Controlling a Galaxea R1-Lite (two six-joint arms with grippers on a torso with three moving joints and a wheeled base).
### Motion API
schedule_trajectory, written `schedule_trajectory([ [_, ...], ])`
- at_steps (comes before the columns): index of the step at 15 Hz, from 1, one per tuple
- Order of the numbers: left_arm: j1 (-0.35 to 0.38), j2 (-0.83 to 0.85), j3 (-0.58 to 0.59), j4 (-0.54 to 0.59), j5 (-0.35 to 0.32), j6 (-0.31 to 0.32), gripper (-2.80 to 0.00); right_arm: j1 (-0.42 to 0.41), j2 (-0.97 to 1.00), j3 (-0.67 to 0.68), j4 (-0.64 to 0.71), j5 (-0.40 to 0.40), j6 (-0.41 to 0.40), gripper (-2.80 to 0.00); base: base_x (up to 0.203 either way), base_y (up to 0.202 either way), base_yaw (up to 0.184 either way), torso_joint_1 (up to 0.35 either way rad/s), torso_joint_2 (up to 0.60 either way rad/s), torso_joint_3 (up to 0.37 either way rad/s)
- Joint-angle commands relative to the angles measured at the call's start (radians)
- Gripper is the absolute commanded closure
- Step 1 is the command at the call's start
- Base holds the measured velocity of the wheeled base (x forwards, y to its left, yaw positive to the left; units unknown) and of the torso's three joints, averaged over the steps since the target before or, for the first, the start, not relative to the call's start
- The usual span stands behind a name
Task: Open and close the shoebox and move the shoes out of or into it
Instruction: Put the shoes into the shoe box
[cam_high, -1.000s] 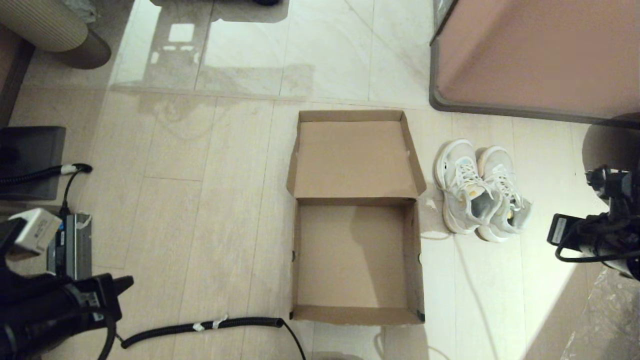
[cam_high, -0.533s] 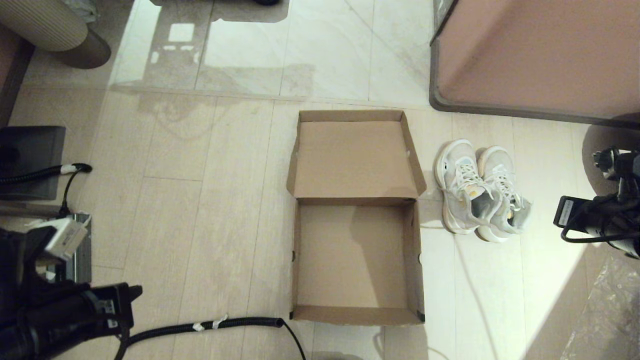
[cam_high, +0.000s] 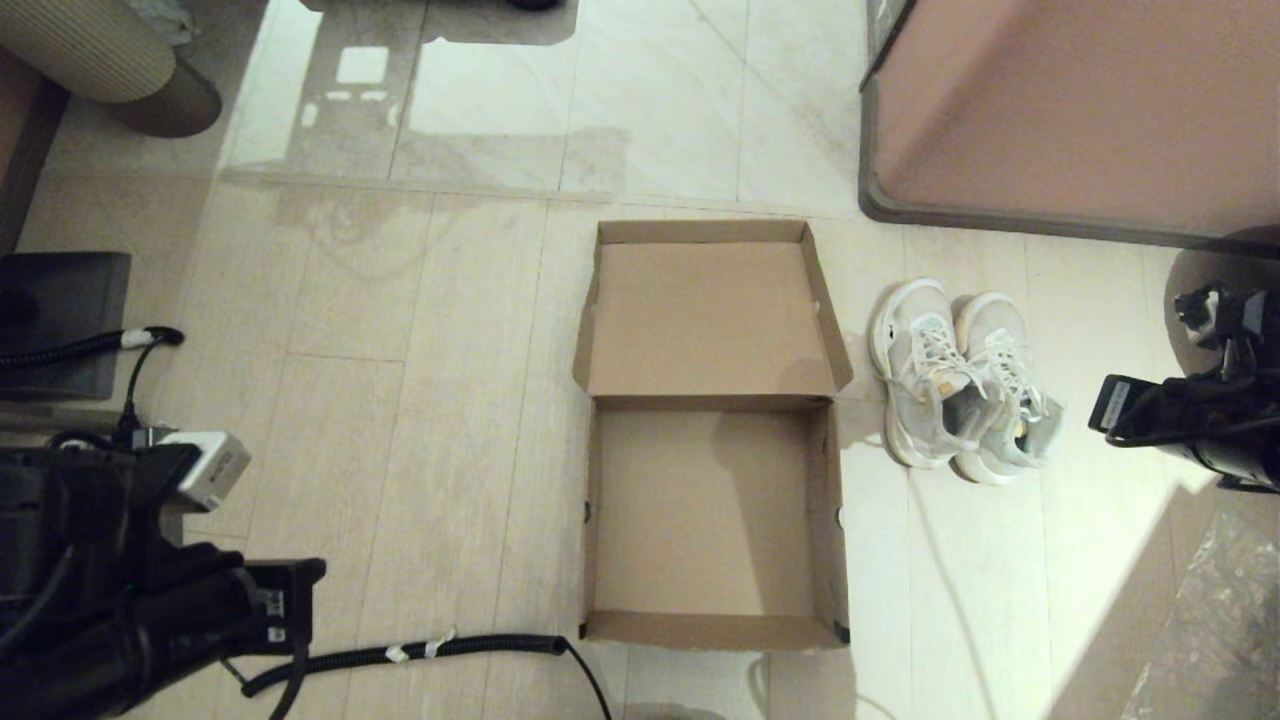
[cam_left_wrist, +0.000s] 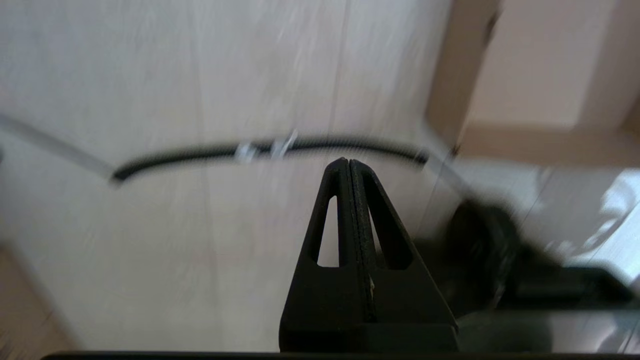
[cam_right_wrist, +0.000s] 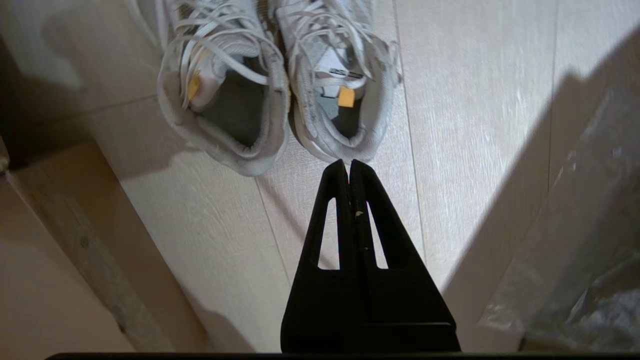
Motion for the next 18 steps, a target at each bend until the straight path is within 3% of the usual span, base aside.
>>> schedule_trajectory([
  [1, -0.006, 0.065, 0.002, -0.086, -0.003, -0.001, 0.00, -0.005, 0.057, -0.041, -0.007, 0.026, -0.056, 0.00, 0.000, 0.000, 0.000, 0.000, 0.00, 0.000],
  [3, -0.006, 0.066, 0.001, -0.093, -0.004, -0.005, 0.00, -0.016, 0.107, -0.086, -0.004, 0.032, -0.067, 0.00, 0.000, 0.000, 0.000, 0.000, 0.00, 0.000],
  [4, -0.006, 0.066, 0.004, -0.095, -0.004, -0.010, 0.00, -0.020, 0.124, -0.097, -0.002, 0.045, -0.067, -2.80, 0.000, 0.000, 0.000, 0.000, 0.00, 0.000],
  [12, -0.010, 0.135, -0.051, -0.101, -0.002, -0.116, 0.00, -0.039, 0.302, -0.208, -0.007, 0.122, -0.067, -2.80, 0.000, 0.000, 0.000, 0.000, 0.00, 0.000],
  [15, -0.015, 0.175, -0.073, -0.102, -0.001, -0.125, 0.00, -0.039, 0.370, -0.268, -0.006, 0.208, -0.068, -2.80, 0.000, 0.000, 0.000, 0.000, 0.00, 0.000],
  [18, -0.015, 0.190, -0.080, -0.102, -0.001, -0.123, 0.00, -0.037, 0.486, -0.385, -0.006, 0.222, -0.088, -2.80, 0.000, 0.000, 0.000, 0.000, 0.00, 0.000],
])
